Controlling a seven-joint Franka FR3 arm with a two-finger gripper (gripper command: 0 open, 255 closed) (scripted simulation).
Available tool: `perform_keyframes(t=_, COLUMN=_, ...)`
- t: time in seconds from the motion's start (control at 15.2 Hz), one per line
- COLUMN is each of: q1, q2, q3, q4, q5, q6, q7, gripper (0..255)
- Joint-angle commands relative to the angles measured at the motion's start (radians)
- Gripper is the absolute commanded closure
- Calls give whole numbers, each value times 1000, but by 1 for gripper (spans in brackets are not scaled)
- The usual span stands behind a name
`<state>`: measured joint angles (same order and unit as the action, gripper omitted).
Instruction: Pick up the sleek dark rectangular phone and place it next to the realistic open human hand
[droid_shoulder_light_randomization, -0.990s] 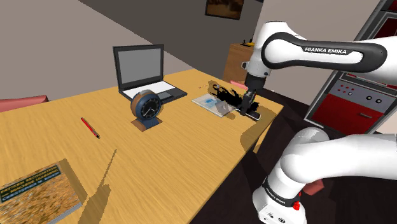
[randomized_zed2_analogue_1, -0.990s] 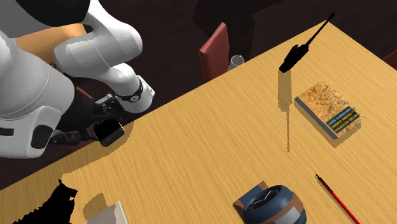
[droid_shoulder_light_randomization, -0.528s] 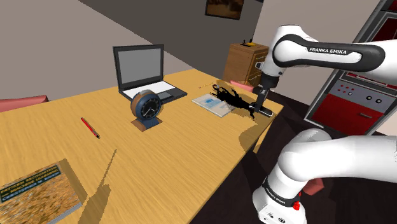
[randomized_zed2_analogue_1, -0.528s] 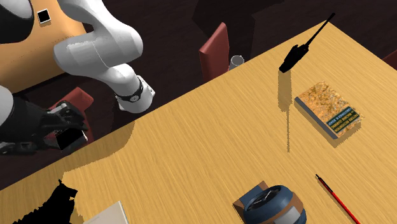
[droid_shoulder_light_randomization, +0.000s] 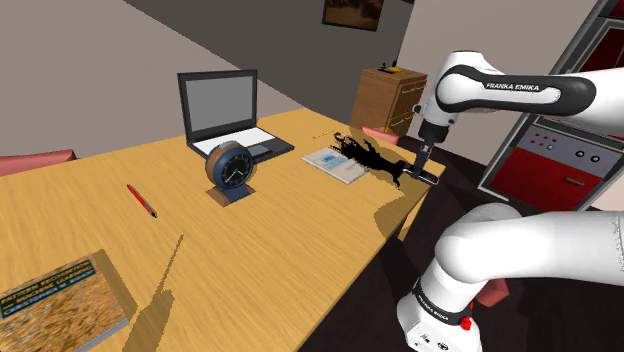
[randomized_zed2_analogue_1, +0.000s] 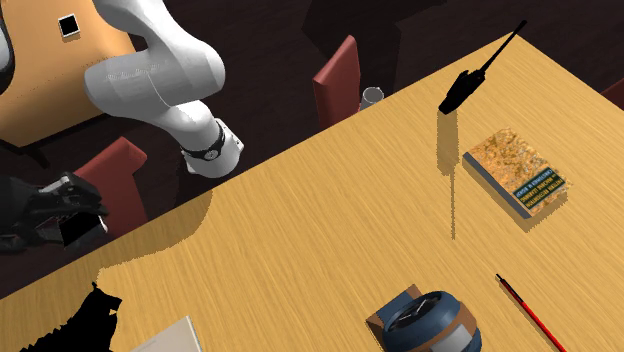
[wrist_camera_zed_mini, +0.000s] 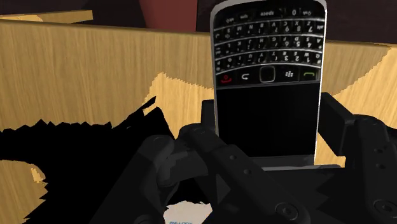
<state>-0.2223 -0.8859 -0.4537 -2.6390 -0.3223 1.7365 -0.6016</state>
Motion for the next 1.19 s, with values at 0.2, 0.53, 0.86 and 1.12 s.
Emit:
perform_keyframes(t=0.2, q1=-8, q2=8, q3=-23, q4=-60, q5=-21, q6=68, q7=1, gripper=255)
perform_keyframes(t=0.53, q1=-15, q2=26, q3=-49, q4=-116, q5=-45, q6=141, q7=3, gripper=255)
perform_keyframes(t=0.86, q1=-21, q2=54, q3=-78, q4=-167, q5=-69, q6=220, q7=4, gripper=255)
perform_keyframes(t=1.12, q1=-24, q2=85, q3=-103, q4=-204, q5=-90, q6=288, q7=5, gripper=255)
